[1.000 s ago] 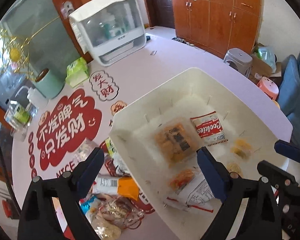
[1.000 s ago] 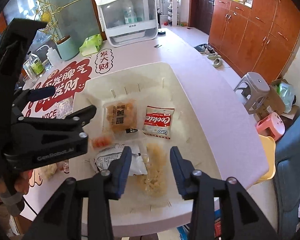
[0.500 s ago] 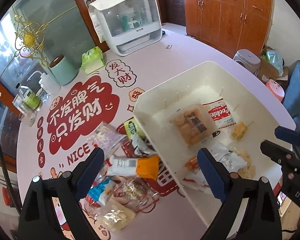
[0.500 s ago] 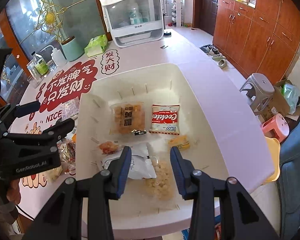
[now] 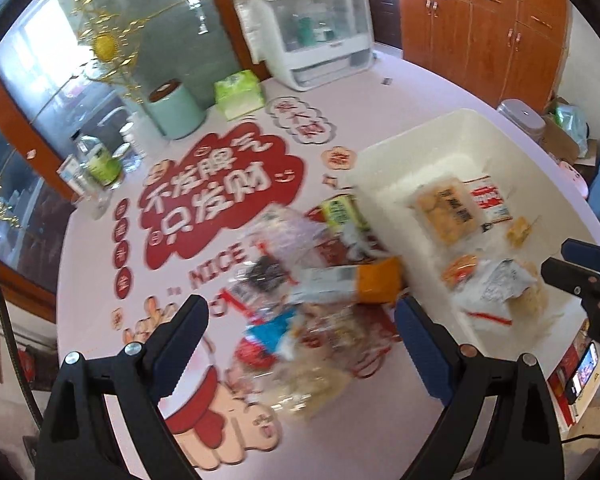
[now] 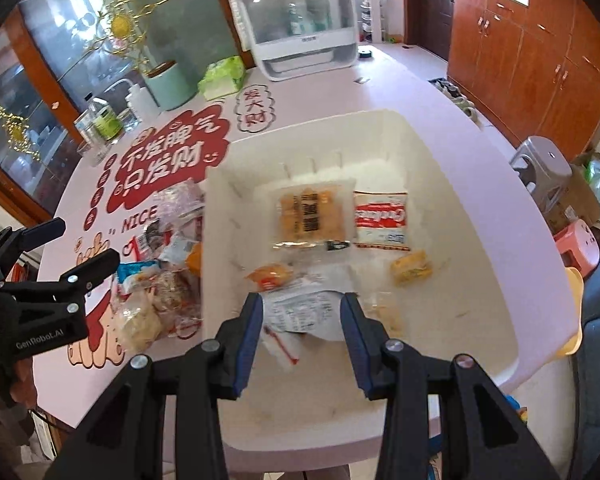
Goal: Organize snacks
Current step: 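Carry both snacks over the white tray and open both tools to drop them, then grasp the red-labelled bread pack with the left tool while the right grasps a clear cracker bag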
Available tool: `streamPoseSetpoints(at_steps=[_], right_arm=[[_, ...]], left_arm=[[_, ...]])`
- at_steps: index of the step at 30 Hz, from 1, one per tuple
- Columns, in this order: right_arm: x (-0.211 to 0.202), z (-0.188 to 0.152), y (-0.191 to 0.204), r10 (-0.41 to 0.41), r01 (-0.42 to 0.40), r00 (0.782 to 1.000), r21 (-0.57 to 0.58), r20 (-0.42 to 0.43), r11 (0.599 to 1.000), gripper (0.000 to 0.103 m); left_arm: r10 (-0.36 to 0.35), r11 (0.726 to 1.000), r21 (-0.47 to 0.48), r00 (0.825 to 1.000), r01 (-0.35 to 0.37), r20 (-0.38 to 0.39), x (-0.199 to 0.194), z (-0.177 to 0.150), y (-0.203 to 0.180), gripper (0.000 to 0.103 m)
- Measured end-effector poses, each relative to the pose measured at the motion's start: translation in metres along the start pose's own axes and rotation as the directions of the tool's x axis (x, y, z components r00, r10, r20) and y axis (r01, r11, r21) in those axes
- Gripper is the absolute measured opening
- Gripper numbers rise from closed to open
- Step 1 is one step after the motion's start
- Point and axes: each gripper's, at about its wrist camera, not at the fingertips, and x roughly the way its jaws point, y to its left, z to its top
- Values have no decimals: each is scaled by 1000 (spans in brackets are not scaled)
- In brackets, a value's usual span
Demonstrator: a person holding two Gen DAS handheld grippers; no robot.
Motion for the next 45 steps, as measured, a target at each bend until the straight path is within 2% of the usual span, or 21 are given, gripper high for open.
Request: streamPoseSetpoints(at_steps=[11, 15, 23, 25, 29, 33, 37, 41, 43, 45], right_arm=[[-5, 10, 69, 120, -117, 992, -93, 30, 989, 41], [2, 9, 98, 166, -163, 986, -136, 14, 977, 41], [48, -15, 143, 219, -236, 969, -155, -117, 959, 41], [62, -21, 148, 234, -255, 959, -128, -157, 958, 42], [92, -33, 149, 278, -285, 937, -1, -210, 959, 46], [115, -48, 146, 307, -283, 922, 132, -236, 950, 50], [123, -57, 145, 308, -264, 927, 210, -214, 941, 50], [122, -60, 141, 309, -260, 934, 250, -181, 933, 51], [121, -63, 137, 316, -264, 933, 273, -170, 925, 53], [120, -66, 134, 320, -266, 934, 292, -159, 919, 55]], left_arm=[[85, 993, -80, 996, -83, 33, -21, -25, 91, 94], [64, 994, -87, 998, -65, -6, -8, -42, 105, 94], [19, 999, -33, 994, -23, -112, 46, -73, 112, 94], [-9, 1000, -16, 991, 7, -130, 60, -76, 112, 94], [-63, 997, 39, 987, 70, -149, 87, -74, 106, 94], [-131, 984, 91, 973, 150, -191, 118, -66, 96, 93], [-193, 968, 109, 951, 224, -241, 142, -60, 85, 85], [-248, 951, 109, 922, 291, -297, 161, -58, 72, 67], [-251, 949, 106, 916, 296, -314, 168, -59, 69, 53], [-228, 955, 107, 918, 275, -324, 173, -62, 68, 48]])
